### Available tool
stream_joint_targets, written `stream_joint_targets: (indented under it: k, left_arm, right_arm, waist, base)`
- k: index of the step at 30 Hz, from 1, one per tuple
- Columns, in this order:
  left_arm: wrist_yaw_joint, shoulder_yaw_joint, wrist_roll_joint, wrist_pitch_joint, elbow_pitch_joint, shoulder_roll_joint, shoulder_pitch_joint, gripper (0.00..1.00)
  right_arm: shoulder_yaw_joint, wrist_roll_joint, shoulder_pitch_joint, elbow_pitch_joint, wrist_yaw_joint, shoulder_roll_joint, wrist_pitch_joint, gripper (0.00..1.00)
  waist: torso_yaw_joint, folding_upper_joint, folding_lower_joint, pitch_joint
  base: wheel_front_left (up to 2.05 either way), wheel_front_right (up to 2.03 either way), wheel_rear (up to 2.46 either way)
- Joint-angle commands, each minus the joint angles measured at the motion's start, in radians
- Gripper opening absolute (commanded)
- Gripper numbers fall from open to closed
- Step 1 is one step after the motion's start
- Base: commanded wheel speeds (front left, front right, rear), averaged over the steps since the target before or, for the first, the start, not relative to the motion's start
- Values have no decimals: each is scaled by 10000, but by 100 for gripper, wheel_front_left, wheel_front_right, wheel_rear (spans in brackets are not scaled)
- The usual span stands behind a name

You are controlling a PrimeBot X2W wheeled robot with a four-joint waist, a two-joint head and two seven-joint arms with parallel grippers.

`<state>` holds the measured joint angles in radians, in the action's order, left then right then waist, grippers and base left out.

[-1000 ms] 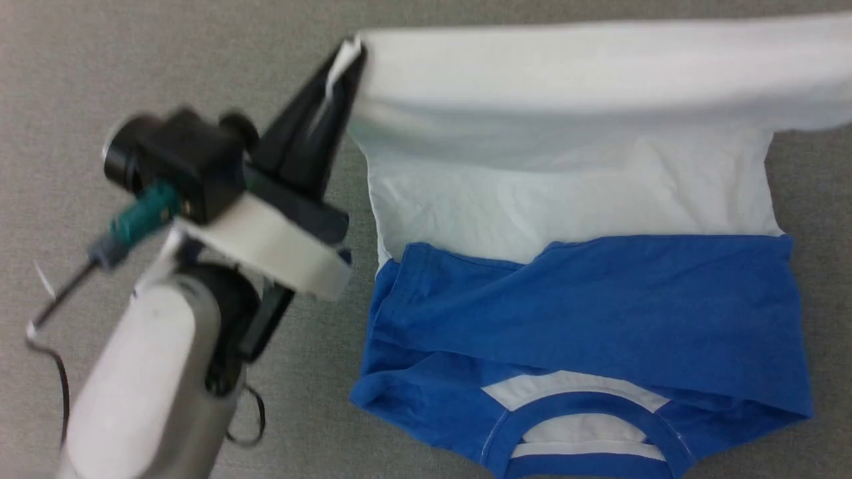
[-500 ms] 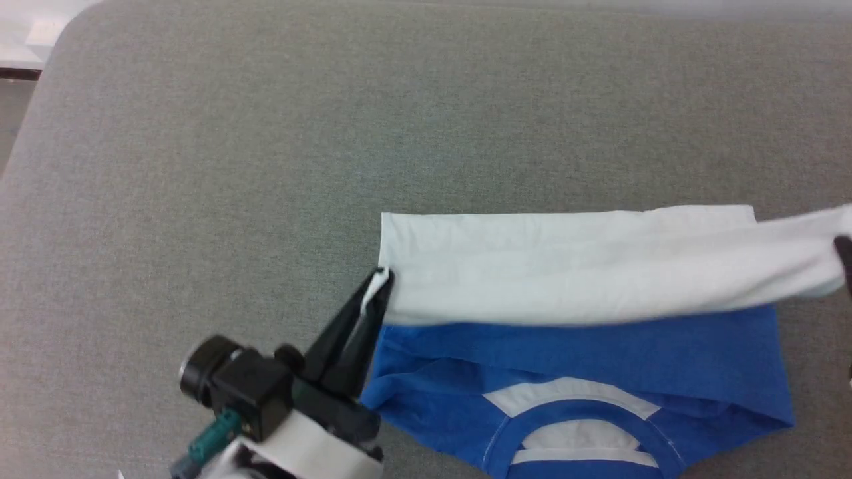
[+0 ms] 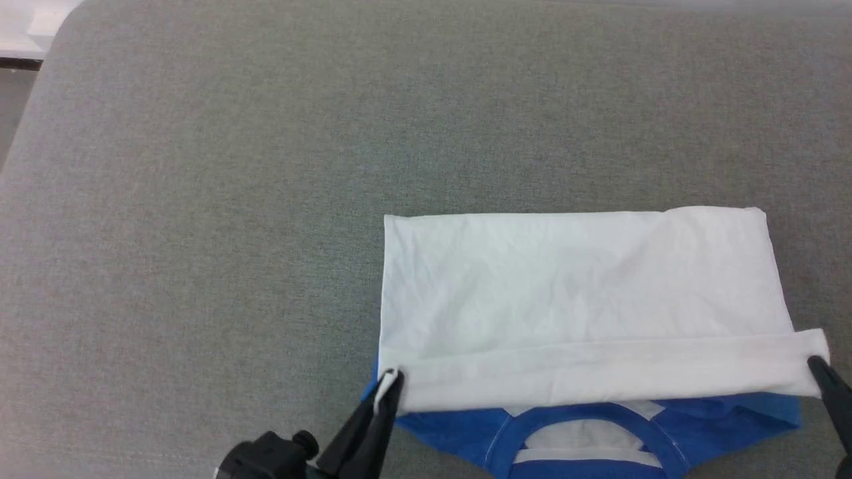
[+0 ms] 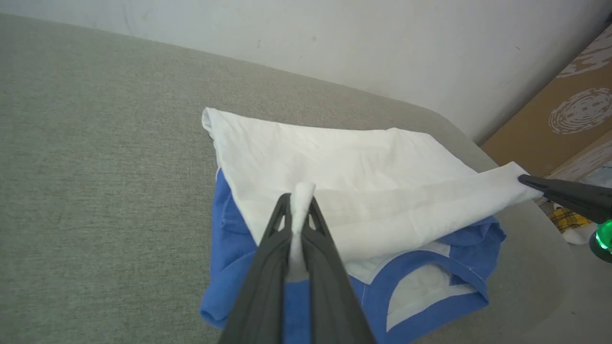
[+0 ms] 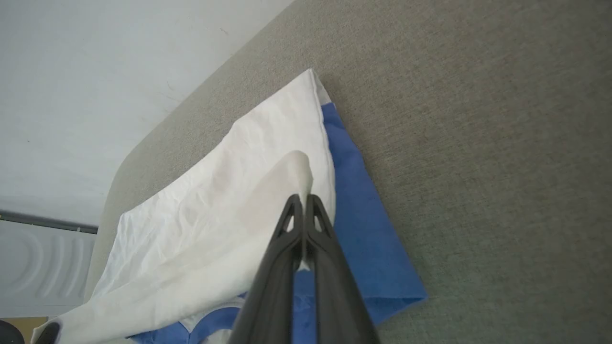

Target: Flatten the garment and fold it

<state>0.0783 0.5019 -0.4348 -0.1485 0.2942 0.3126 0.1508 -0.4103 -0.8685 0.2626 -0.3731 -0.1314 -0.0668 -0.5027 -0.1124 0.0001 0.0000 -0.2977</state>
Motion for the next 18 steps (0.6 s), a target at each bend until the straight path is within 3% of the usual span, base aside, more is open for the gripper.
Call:
stream_joint_targets:
  k: [1,10,17,18]
  left_arm:
    - [-163,111,-112,36,-255,-87,34,0]
    - [-749,522,-665,564,-2095,-165,-214,0]
    - [-780,420,-857,381,-2283,-91,-55,0]
    - [-775,411,-879,367,-2303,-74,-15,18]
  right_arm:
    - [115,85,115,20,7,38,-33,0]
    - [601,605,187,576,7,-66,-210,0]
    - [651,573,638,763,7,-338,-372,0]
    - [720,537,733,785,7,-412,-463,9]
  waist:
    - [30,-1,0,-44]
    - [190,-1,0,-47]
    - [225,-1,0,-58]
    - [230,-1,0,-49]
  base:
    - [0,0,0]
    - [0,0,0]
    - [0,0,0]
    - [0,0,0]
